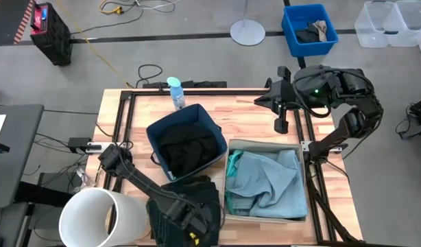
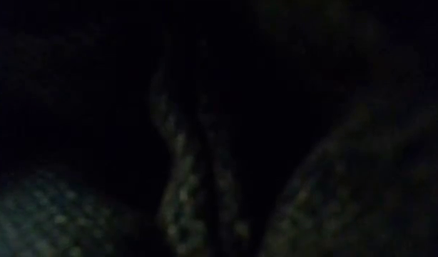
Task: Sort clothes
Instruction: Put the dark blue pants into the blue laundry organizer
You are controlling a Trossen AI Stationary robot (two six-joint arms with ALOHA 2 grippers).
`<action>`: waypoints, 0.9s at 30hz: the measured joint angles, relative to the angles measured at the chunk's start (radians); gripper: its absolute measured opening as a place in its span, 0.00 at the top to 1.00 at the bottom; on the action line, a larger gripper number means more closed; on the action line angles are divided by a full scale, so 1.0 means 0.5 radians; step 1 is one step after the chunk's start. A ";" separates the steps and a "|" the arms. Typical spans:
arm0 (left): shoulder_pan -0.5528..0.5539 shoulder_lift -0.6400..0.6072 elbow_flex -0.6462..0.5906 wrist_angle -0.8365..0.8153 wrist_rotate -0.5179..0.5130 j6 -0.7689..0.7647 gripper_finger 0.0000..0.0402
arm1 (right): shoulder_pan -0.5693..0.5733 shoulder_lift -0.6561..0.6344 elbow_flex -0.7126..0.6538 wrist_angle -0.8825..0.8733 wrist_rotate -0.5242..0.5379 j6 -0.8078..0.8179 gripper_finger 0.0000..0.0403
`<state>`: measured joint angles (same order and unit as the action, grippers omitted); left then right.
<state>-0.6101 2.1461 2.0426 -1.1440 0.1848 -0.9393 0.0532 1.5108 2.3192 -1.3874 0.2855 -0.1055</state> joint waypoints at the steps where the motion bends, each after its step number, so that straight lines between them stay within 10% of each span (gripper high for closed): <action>1: -0.013 0.003 0.000 0.001 0.001 -0.015 0.65 | 0.000 0.000 0.000 0.000 0.000 0.000 0.90; 16: -0.061 0.001 -0.001 0.204 -0.016 -0.078 0.32 | 0.000 0.000 0.000 0.000 0.000 0.000 0.90; 27: -0.078 0.153 -0.001 0.231 0.006 -0.140 0.29 | -0.001 0.000 0.000 0.001 0.000 0.000 0.90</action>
<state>-0.6491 2.2225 2.0422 -1.0286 0.1877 -1.0093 0.0528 1.5108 2.3192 -1.3867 0.2855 -0.1055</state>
